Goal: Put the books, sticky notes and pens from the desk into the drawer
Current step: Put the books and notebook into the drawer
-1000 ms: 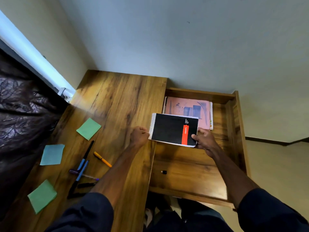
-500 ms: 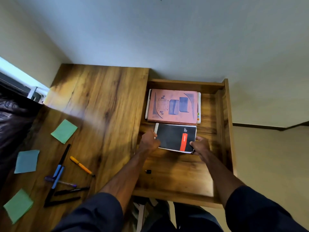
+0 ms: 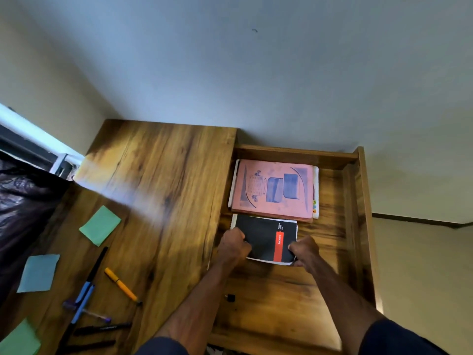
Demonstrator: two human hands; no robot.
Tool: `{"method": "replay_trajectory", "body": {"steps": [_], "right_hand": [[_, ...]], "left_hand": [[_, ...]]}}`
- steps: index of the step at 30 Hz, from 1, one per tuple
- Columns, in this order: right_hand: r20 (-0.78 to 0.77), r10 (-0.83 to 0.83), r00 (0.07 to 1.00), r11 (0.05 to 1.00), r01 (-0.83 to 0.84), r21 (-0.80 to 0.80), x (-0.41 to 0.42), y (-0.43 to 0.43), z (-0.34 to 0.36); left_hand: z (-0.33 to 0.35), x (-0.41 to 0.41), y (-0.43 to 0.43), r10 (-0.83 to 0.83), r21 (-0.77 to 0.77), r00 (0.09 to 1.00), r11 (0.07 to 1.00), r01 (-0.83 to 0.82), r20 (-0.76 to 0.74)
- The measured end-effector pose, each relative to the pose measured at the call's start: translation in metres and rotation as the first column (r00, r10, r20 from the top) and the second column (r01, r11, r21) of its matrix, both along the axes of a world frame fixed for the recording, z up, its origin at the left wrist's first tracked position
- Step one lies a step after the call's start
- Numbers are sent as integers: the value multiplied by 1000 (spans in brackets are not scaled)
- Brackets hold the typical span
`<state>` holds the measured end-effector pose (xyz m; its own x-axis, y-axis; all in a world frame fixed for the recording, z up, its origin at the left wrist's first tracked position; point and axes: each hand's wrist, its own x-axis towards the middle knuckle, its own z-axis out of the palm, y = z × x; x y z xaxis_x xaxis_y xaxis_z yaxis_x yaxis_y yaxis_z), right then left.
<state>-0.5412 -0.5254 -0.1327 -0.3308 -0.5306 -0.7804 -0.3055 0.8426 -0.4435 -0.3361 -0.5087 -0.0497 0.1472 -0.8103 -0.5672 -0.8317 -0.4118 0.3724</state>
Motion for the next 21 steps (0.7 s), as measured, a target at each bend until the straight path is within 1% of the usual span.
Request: {"method": "replay_trajectory", "body": {"steps": [3,8,12,16,19,21], "right_hand": [[-14,-25,1000,1000,24,-6,-2,3,-7],[-116,77,990,996,-82,-40,1,12,-6],[-178,103,979,992,-115,-58,5,21,4],[-229,63,971,987,-95,-132,7,33,3],[-293,87,952,964,-155,-218,14,43,-1],[-307,77,949,945,-167,-280,24,45,2]], "left_hand": [[-8,-6,-3,-10,19,1000,1000,10,-8],[-10,-12,1,6,67,999,998,-3,-44],[-12,-11,4,4,70,999,998,-1,-53],[-16,-7,7,-8,42,998,999,11,-63],[-15,-5,8,1,25,996,1000,1,-90],[-13,-5,9,5,-7,994,1000,-6,-111]]}}
